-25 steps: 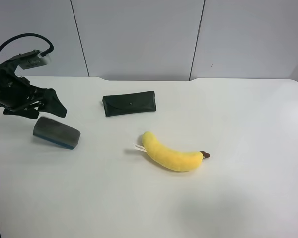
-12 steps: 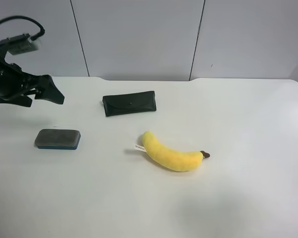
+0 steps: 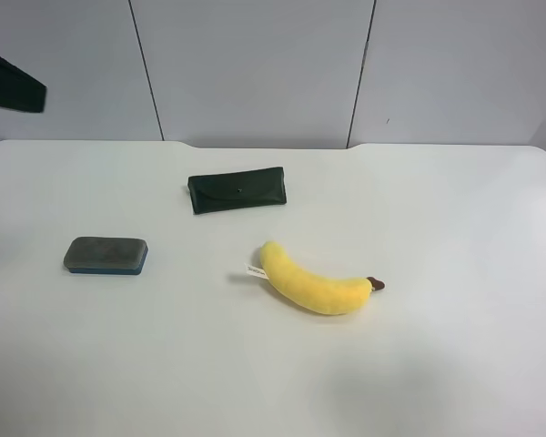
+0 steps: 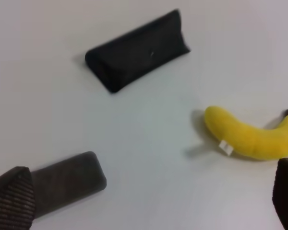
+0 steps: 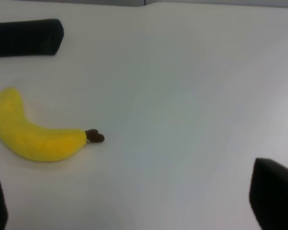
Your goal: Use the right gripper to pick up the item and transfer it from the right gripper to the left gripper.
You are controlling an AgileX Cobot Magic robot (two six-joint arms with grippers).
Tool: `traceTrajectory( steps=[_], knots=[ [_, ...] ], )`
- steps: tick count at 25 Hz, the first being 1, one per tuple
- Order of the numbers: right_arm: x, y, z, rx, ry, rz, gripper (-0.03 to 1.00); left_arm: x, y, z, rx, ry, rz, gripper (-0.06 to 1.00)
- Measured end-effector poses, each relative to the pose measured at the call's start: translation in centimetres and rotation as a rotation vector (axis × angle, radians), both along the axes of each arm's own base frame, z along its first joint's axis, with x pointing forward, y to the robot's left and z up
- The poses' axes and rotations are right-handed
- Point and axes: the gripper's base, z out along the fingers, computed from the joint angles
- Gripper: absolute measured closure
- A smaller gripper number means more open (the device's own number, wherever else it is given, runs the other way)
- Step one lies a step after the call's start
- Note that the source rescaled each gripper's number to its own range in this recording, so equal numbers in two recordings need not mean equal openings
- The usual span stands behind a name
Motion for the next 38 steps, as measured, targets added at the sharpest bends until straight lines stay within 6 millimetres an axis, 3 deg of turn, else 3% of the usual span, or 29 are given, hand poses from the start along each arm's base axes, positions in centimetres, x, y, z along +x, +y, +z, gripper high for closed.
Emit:
traceTrajectory(
  steps=[4,6,7,10,11,17,25,38],
  knots=[
    [0.0,0.0,0.0,0.0,0.0,0.0,-0.03,-5.4,0.3,2.4,0.034,-0.112,0.071,-0.05],
    [0.0,0.0,0.0,0.0,0.0,0.0,-0.03,-6.6,0.4,2.6,0.036,-0.118,0.092,-0.05],
    [0.0,0.0,0.0,0.0,0.0,0.0,-0.03,-8.2,0.6,2.9,0.052,-0.131,0.118,-0.05],
    [0.0,0.0,0.0,0.0,0.0,0.0,-0.03,-12.0,1.1,2.7,0.088,-0.111,0.189,-0.06],
    [0.0,0.0,0.0,0.0,0.0,0.0,-0.03,-14.1,1.5,2.3,0.117,-0.084,0.241,-0.06],
    [0.0,0.0,0.0,0.0,0.0,0.0,-0.03,-19.3,2.0,1.1,0.101,-0.185,0.347,-0.06],
    [0.0,0.0,0.0,0.0,0.0,0.0,-0.03,-22.2,2.1,-4.1,0.116,-0.24,0.374,-0.06],
    [0.0,0.0,0.0,0.0,0.0,0.0,-0.03,-21.1,2.9,-5.4,0.176,-0.246,0.428,-0.06]
  ],
)
